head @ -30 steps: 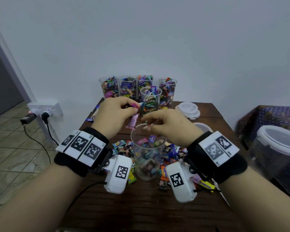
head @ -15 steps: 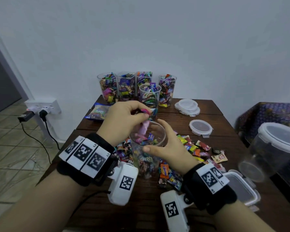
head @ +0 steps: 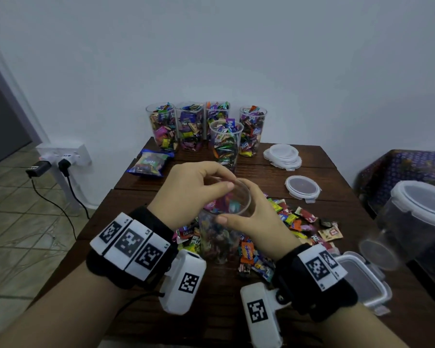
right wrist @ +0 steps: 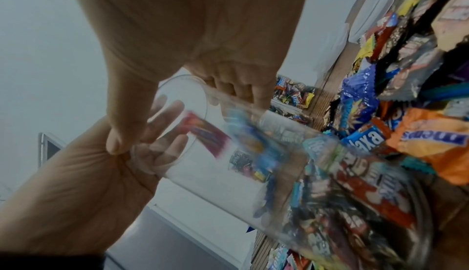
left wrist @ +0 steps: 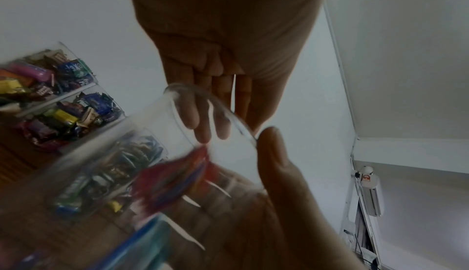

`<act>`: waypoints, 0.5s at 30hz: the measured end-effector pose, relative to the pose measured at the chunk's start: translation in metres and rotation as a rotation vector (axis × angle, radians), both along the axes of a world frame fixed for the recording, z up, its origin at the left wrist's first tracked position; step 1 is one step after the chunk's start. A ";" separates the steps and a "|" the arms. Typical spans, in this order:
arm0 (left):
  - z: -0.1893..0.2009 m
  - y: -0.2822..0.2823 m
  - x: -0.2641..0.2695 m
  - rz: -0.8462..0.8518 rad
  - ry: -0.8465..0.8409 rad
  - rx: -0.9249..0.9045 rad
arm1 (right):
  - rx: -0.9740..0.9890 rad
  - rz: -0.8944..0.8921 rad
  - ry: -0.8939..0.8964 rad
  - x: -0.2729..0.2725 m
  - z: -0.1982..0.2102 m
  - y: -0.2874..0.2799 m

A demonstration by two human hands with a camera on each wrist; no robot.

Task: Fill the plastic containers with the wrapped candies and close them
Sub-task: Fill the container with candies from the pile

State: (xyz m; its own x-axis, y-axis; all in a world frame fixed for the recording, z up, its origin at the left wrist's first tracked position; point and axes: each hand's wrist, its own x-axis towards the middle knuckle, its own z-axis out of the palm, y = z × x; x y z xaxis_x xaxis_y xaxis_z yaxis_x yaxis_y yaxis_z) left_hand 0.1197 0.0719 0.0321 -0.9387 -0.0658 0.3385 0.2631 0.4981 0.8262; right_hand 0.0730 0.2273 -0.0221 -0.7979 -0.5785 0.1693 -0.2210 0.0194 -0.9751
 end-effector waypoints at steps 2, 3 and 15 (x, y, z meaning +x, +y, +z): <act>-0.001 -0.001 0.001 0.010 0.016 0.025 | 0.000 -0.011 0.008 0.000 0.000 -0.001; 0.000 -0.002 0.001 0.022 0.029 0.042 | 0.004 -0.015 0.011 0.000 -0.001 -0.001; -0.020 -0.046 -0.005 0.324 -0.171 -0.069 | 0.222 0.027 0.002 -0.002 0.006 0.009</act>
State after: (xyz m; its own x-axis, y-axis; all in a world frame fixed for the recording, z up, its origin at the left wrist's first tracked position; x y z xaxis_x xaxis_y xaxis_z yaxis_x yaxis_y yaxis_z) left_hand 0.1147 0.0263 0.0121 -0.9161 -0.3516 0.1925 -0.0566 0.5889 0.8062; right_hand 0.0706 0.2367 -0.0163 -0.7815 -0.6229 0.0365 -0.2259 0.2278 -0.9471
